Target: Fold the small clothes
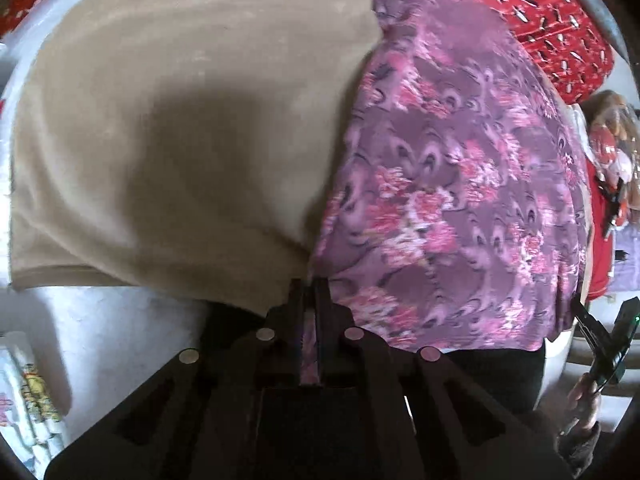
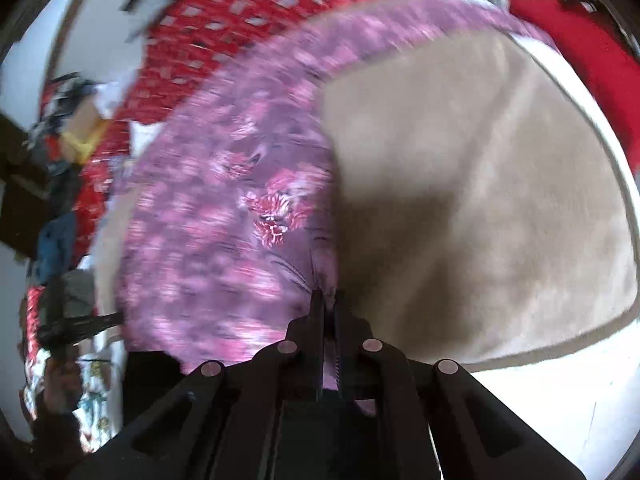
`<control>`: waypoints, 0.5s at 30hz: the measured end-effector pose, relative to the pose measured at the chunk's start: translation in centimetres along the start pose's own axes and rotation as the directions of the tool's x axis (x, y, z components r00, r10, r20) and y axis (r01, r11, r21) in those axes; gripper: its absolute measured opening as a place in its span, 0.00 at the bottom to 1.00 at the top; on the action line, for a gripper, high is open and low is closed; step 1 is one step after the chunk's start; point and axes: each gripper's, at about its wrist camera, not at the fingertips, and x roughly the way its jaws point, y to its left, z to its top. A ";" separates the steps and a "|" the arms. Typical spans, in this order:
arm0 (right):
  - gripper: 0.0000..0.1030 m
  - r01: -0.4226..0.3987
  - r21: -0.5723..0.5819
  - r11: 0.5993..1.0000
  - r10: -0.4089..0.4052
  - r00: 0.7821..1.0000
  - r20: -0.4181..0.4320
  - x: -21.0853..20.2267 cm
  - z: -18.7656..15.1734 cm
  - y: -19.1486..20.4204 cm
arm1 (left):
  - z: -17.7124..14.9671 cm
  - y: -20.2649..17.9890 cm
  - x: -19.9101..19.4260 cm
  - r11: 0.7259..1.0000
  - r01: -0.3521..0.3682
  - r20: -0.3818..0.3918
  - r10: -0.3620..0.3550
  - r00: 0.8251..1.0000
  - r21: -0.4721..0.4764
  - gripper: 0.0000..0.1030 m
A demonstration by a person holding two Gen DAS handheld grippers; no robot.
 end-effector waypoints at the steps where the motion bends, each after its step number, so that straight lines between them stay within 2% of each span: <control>1: 0.07 0.003 0.021 1.000 -0.003 1.000 -0.012 0.4 0.2 -0.2 | 0.2 0.5 -0.9 1.000 -0.006 0.024 0.006 1.000 0.005 0.03; 2: 0.09 -0.017 0.049 0.999 0.018 0.999 -0.028 0.3 0.5 -0.6 | 0.4 0.8 -2.1 1.000 0.010 0.059 -0.011 0.998 0.014 0.03; 4: 0.13 -0.042 0.076 0.996 0.042 0.999 0.001 -1.0 1.3 -0.8 | 1.2 1.1 -4.0 0.998 0.050 0.102 -0.052 0.993 0.023 0.04; 6: 0.36 -0.090 0.081 0.993 0.084 0.994 0.068 -2.5 2.6 -0.7 | 2.0 0.6 -5.3 0.996 0.082 0.140 -0.087 0.986 0.039 0.08; 8: 0.43 -0.109 0.086 0.990 0.095 0.984 0.151 -3.2 4.6 -0.1 | 2.7 -1.0 -5.7 0.994 0.084 0.161 -0.094 0.982 0.069 0.24; 10: 0.43 -0.143 0.069 0.987 0.129 0.975 0.181 -2.6 5.7 0.2 | 3.2 -3.2 -4.7 0.991 0.067 0.161 -0.085 0.983 0.115 0.37; 13: 0.40 -0.177 0.035 0.984 0.170 0.974 0.151 1.0 6.8 1.2 | 3.4 -6.1 -2.1 0.984 0.040 0.121 -0.061 0.991 0.172 0.39; 15: 0.36 -0.092 0.005 0.996 0.092 0.994 0.059 4.3 7.0 2.2 | 3.7 -8.3 0.4 0.981 0.019 0.066 -0.033 0.997 0.194 0.39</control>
